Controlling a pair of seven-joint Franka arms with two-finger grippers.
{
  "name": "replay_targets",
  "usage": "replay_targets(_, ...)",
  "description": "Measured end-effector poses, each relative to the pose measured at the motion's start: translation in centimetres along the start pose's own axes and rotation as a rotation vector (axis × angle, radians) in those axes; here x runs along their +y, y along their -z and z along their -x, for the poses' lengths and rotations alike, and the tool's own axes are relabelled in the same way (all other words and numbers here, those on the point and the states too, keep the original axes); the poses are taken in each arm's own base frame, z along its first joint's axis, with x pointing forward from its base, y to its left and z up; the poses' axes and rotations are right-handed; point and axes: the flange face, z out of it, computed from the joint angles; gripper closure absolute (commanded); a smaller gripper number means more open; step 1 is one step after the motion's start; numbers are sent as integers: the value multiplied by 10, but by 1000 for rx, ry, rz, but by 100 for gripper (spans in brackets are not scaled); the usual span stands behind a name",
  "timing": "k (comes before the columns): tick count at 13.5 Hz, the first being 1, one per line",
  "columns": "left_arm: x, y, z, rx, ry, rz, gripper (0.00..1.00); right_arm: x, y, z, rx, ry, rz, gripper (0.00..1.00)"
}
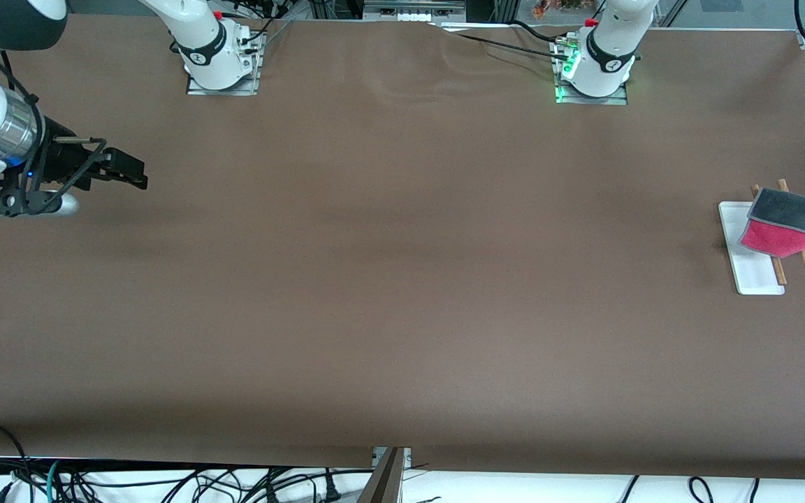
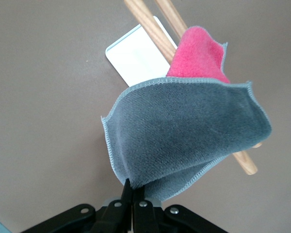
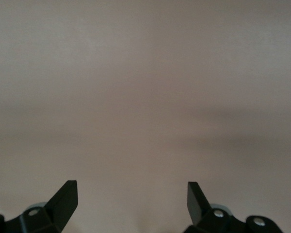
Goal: Pass towel and hang on rack
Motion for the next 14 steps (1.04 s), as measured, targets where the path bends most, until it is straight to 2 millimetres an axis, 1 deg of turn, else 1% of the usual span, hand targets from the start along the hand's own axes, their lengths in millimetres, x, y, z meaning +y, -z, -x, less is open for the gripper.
replay_targets(2, 0, -2, -8, 4, -12, 1, 100, 4, 0, 1, 5, 5, 47, 0)
replay_targets(6, 5, -2, -25, 1, -10, 26, 100, 11, -5, 0, -3, -3, 59, 0)
replay_targets(7, 7, -3, -28, -1, -4, 37, 97, 11, -7, 0, -5, -3, 55, 0)
replay_targets(8, 8, -4, -30, -3, 3, 45, 34, 10, -9, -1, -7, -3, 47, 0)
replay_targets(9, 8, -4, -31, -3, 6, 48, 4, 10, -11, -1, -9, -3, 40, 0)
replay_targets(10, 9, -5, -31, -4, 8, 50, 0, 10, -11, -1, -9, -5, 36, 0)
replay_targets(14, 9, -5, -31, -4, 13, 53, 0, 12, -8, -3, 10, -7, 31, 0)
